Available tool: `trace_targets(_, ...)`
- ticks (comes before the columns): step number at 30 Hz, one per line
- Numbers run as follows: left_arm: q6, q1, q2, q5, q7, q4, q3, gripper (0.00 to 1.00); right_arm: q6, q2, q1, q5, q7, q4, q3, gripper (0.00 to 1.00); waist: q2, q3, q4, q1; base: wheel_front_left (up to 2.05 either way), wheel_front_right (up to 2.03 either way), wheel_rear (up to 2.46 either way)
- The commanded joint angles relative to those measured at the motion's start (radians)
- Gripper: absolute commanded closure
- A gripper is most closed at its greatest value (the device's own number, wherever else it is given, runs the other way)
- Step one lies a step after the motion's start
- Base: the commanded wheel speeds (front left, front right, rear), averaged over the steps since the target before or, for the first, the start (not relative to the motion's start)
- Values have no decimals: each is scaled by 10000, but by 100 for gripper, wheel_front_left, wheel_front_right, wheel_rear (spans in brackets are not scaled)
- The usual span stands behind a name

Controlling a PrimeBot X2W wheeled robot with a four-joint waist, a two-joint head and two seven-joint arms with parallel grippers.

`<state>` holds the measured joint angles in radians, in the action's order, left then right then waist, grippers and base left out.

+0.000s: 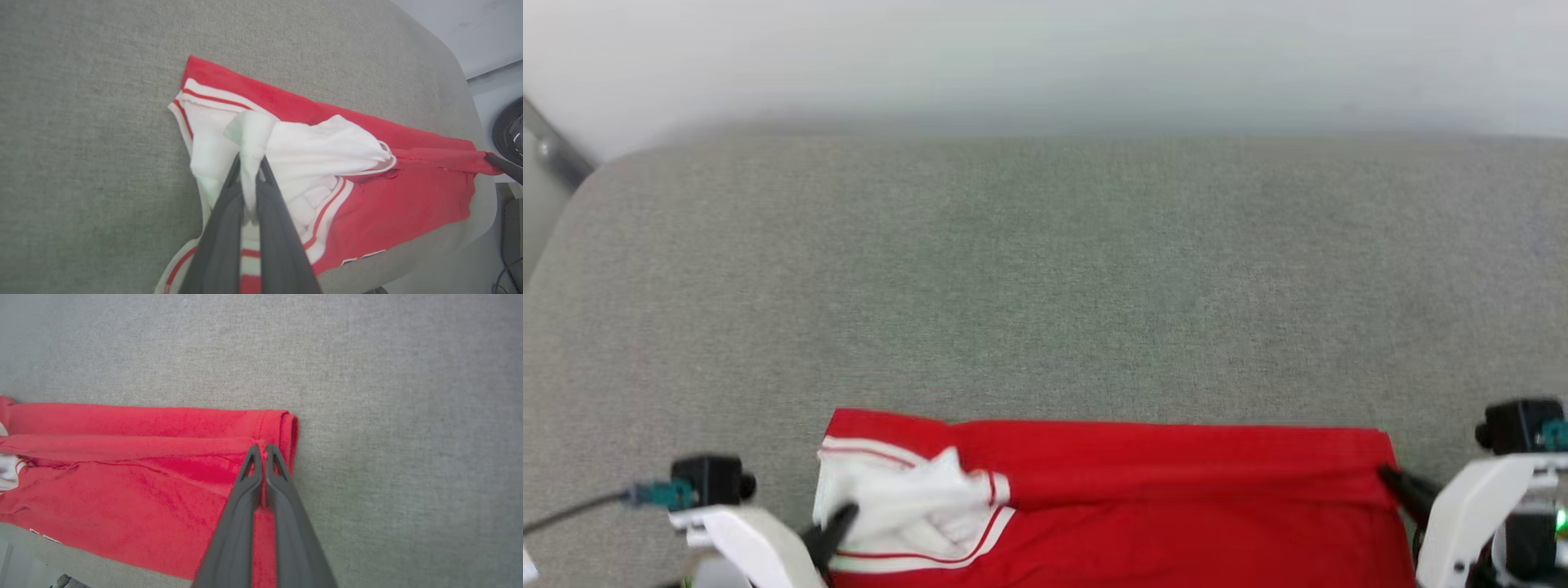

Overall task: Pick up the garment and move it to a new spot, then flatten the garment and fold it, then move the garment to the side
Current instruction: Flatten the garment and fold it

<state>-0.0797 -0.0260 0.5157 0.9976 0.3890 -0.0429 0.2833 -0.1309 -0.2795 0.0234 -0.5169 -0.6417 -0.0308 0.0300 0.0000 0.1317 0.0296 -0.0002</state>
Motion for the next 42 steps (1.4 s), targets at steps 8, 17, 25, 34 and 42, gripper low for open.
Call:
trace_targets(8,-20,-744,-390,-508,-384,558,691,0,4,313,-1318,125,1137,-584,100,0,0,-500,70,2,0,0,0)
trace_targets(17,-184,-406,-704,-1998,-2872,14,429,0,4,219,-1595,309,1378,685,967,0,0,-912,-190,2,0,0,0)
trace_targets(25,-416,524,-1211,-3321,-5229,-387,202,0,4,-307,-762,34,-747,533,1302,0,0,-599,32,2,0,0,0)
trace_targets(34,-514,1674,-1591,-4442,-6269,-301,368,0,4,3,8,24,-1930,-203,712,0,0,507,773,2,0,0,0)
trace_targets(42,-468,1937,-1668,-4750,-6414,-57,412,0,3,611,198,-313,-2501,-1503,145,100,0,931,960,2,0,0,0)
